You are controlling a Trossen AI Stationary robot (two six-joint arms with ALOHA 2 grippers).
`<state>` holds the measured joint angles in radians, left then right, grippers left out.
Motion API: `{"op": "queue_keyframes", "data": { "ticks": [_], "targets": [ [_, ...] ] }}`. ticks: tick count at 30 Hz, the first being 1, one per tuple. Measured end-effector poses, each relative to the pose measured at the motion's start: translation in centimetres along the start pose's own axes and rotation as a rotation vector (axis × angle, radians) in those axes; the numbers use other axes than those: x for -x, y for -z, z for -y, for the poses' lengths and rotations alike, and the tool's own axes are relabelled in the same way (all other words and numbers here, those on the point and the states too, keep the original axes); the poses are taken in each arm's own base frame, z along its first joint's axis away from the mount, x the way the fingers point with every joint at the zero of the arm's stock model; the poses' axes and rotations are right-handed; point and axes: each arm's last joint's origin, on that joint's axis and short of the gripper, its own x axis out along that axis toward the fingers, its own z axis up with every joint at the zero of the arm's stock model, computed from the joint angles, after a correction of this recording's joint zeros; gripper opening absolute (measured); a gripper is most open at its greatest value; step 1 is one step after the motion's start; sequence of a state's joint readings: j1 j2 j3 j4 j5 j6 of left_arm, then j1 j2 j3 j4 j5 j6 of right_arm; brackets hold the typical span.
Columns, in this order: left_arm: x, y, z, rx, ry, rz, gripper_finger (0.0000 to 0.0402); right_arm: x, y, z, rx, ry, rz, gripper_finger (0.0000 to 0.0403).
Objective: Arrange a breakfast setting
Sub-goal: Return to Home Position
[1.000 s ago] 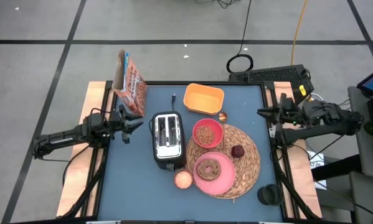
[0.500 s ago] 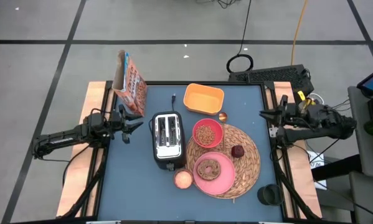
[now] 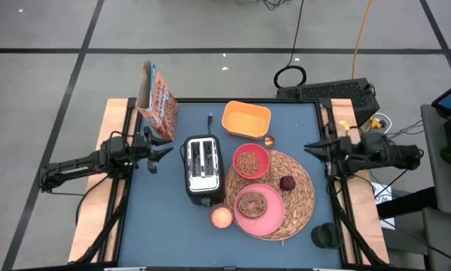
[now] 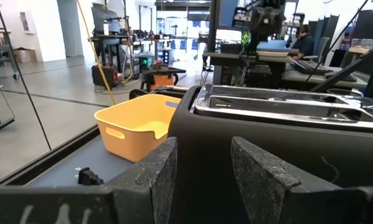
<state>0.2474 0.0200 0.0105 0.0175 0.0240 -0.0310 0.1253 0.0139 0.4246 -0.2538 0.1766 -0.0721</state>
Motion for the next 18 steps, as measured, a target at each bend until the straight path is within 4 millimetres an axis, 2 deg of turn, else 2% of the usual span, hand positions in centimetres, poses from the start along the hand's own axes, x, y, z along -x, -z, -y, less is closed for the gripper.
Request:
{"op": "queue_keyframes", "data": {
  "ticks": [4, 12, 18],
  "targets": [
    [0.0, 0.0, 0.0, 0.000, 0.000, 0.005, 0.0159, -1.4, 2.2, -0.5, 0.039, -0.015, 0.090, 0.0038],
    [0.0, -0.1, 0.0, 0.000, 0.000, 0.007, 0.0159, -2.7, 6.7, -1.0, 0.061, -0.019, 0.046, 0.0038],
    [0.0, -0.1, 0.0, 0.000, 0.000, 0.008, 0.0159, -2.8, 7.8, -1.1, 0.061, -0.021, 0.022, 0.0038]
  ]
}}
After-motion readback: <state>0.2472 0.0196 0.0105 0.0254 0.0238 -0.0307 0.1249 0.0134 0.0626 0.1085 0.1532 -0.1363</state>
